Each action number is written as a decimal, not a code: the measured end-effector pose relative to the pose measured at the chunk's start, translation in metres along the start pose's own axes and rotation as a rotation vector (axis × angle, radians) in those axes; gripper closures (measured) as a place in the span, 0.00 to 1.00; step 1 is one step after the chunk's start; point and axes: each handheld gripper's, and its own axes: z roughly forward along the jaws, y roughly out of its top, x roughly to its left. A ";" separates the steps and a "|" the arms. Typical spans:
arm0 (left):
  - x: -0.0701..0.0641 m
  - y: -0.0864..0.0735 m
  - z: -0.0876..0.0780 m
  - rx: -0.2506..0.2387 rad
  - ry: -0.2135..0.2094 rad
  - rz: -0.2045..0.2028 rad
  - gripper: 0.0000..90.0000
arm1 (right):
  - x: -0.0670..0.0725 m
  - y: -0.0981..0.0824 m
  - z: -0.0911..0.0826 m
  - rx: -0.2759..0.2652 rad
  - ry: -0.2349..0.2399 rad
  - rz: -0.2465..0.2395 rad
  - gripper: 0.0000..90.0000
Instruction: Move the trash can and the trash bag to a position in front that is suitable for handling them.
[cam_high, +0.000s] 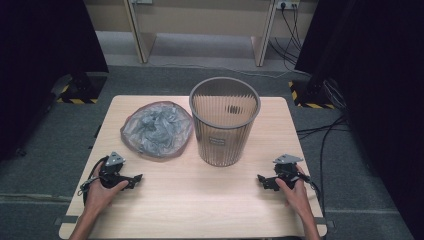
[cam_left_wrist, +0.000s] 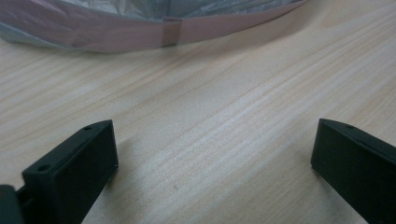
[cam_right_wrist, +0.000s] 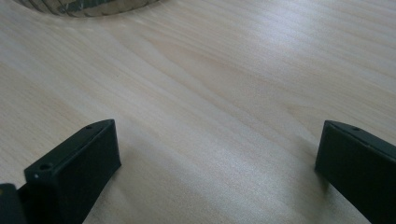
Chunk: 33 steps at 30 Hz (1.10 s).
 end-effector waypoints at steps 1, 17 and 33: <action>0.000 0.000 0.000 0.001 -0.001 0.001 0.00 | 0.000 0.000 0.000 0.000 0.000 -0.001 0.00; -0.001 0.006 -0.013 -0.059 -0.018 0.051 0.16 | 0.000 0.000 0.000 0.002 0.001 0.001 0.00; -0.002 0.050 -0.020 -0.151 -0.023 -0.022 0.16 | 0.000 0.001 0.001 0.002 0.006 -0.005 0.00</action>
